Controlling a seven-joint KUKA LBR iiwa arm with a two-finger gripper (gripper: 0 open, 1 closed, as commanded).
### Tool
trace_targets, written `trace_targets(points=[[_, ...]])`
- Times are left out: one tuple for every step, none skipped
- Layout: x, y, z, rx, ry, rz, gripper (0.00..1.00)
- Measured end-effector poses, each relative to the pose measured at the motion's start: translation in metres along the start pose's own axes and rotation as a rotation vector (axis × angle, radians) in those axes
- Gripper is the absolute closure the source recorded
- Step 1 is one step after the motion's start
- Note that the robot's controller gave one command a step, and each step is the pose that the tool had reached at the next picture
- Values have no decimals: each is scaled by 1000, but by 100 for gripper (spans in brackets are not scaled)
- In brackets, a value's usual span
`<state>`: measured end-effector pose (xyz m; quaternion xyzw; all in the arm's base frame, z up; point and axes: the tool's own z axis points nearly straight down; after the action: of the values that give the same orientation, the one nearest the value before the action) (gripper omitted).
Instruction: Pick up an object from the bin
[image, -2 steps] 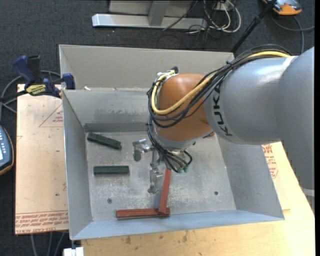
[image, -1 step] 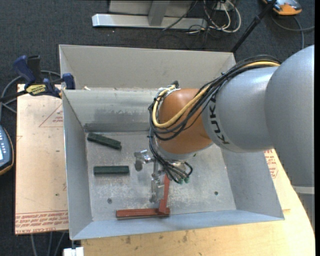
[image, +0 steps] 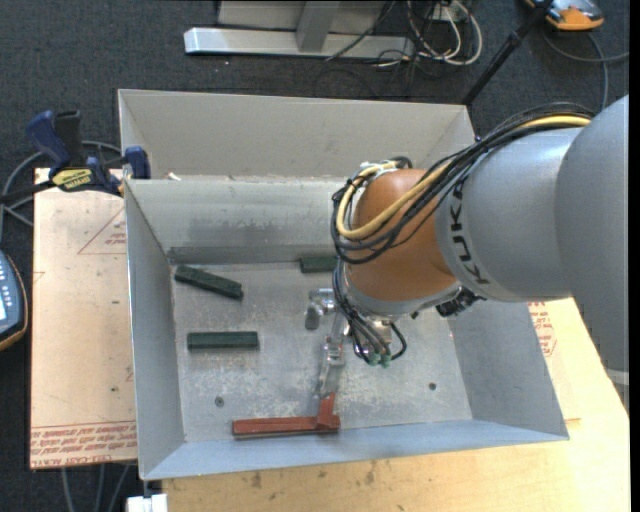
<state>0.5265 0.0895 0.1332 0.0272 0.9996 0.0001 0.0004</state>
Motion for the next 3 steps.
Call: trace_targets(points=[[-61,109,1,-6,-7,-104,0],[-54,116,65,-2,3,-541,0],[-55,116,62,-2,-2,-538,100]])
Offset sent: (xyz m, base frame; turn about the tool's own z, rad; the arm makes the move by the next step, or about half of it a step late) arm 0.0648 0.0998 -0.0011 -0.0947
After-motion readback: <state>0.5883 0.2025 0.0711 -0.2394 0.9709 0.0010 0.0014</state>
